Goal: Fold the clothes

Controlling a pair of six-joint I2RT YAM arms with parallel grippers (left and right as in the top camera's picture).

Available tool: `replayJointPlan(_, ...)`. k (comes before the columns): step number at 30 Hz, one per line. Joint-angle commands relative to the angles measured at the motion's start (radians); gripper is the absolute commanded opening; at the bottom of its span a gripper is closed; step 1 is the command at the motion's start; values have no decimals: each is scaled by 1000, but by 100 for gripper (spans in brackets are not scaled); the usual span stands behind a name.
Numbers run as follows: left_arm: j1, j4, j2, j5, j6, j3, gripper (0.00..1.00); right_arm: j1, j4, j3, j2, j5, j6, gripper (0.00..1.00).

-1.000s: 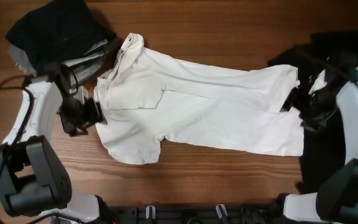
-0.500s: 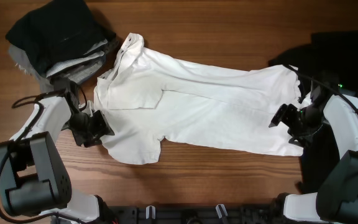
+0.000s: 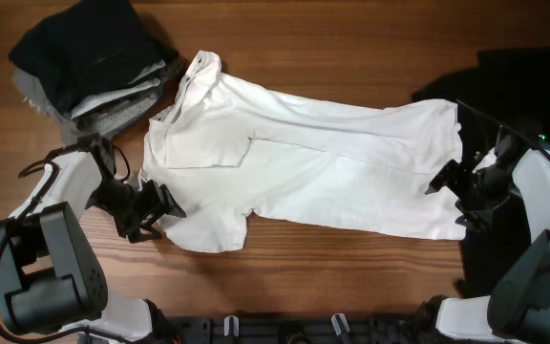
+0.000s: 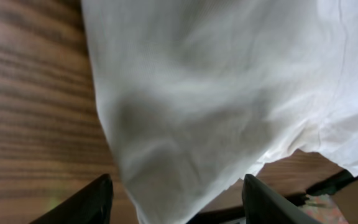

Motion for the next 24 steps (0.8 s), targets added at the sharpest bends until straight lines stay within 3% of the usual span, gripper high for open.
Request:
replayJointPlan(1, -45, 56, 1, -8, 26, -48, 57, -9, 14, -60, -3, -13, 11, 84)
replayJointPlan(2, -60, 79, 1, -5, 22, -64, 51, -9, 22, -80, -3, -13, 11, 84)
replayJointPlan(5, -83, 100, 0, 3, 19, -75, 8, -10, 43, -135, -3, 18, 49, 79)
replayJointPlan(6, -76, 90, 0, 2, 19, -70, 4, -13, 41, -137, -3, 55, 78, 79)
replayJointPlan(10, -21, 31, -8, 2, 24, -19, 4, -63, 44, -137, -3, 196, 148, 79)
replayJointPlan(20, 56, -80, -118, 2, 72, 128, 4, -122, 185, -250, -3, 35, 116, 75)
replayJointPlan(22, 56, -93, -119, 2, 72, 128, 4, -122, 220, -290, -3, 36, 120, 68)
replayJointPlan(24, 56, -100, -119, 2, 73, 128, 4, -122, 250, -294, -3, 37, 126, 50)
